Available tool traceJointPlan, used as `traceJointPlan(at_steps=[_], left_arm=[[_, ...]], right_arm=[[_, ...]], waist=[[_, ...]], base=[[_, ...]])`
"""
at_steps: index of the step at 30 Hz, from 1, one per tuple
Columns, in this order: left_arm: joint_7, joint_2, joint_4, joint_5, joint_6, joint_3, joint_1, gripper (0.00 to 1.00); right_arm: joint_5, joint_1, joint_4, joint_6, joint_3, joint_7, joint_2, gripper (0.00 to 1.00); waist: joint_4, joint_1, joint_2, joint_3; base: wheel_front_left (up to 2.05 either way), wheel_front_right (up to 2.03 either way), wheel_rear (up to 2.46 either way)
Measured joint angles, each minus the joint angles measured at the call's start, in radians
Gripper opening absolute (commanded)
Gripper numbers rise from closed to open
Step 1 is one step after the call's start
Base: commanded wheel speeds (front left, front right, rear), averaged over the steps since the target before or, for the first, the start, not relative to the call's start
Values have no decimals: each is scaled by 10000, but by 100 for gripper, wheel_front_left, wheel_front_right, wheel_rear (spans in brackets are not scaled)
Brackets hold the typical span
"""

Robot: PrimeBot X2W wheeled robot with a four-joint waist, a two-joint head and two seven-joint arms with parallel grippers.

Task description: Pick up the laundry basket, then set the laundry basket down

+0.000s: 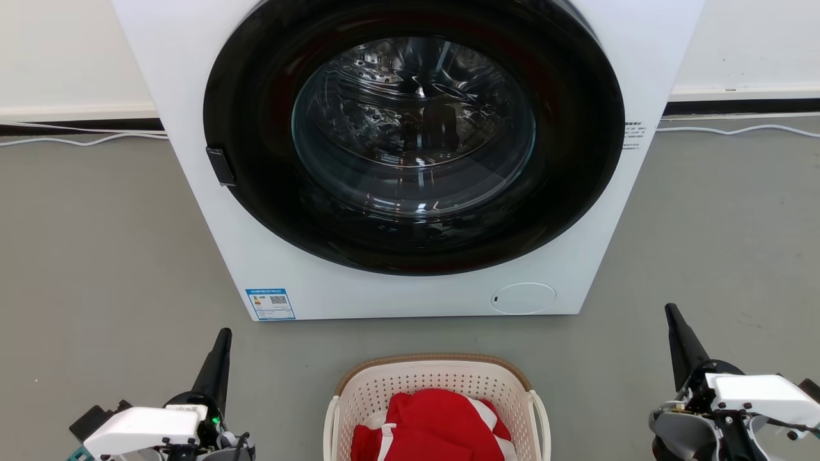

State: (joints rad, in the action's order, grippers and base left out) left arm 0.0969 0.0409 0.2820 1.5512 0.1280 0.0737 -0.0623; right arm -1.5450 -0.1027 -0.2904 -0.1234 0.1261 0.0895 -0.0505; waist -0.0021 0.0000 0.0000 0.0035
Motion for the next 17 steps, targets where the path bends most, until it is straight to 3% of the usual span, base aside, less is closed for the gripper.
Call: traceJointPlan(at_steps=[6,17], left_arm=[[102,-12,-61,502,0,88,-1,0],[102,-13,-82,516,0,96,-1,0]], right_arm=[[-562,8,151,0,44,161,15,0],[-571,52,153,0,48,161,21,0]], waist=[[20,0,0,-4],[21,0,0,-4]], base=[[0,0,0],[0,0,0]])
